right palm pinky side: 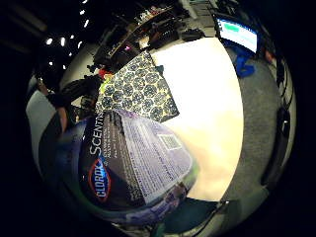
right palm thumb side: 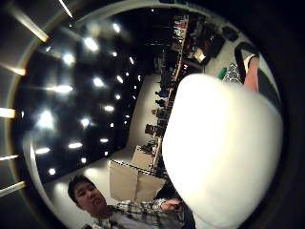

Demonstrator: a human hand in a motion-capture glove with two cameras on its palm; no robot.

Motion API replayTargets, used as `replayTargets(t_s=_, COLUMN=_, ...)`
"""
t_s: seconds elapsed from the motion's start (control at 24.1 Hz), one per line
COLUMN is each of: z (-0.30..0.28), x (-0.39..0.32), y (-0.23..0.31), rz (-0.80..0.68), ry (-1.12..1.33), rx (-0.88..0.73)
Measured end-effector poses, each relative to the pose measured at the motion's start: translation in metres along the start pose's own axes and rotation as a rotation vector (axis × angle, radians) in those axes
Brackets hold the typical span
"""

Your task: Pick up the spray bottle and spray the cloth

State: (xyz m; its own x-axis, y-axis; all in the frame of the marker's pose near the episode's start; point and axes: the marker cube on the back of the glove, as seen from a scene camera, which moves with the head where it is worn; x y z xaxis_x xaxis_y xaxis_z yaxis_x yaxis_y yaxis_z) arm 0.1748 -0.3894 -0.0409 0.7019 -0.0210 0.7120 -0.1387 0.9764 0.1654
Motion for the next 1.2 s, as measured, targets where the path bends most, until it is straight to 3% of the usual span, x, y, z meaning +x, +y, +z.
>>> replayTargets(t_s=0.41, z=0.017, x=-0.055, y=-0.033, rz=-0.003, ry=0.342, rx=-0.157)
replayTargets(t_s=1.2, z=0.081, x=-0.071, y=-0.078, rz=0.082, ry=0.779, rx=-0.444)
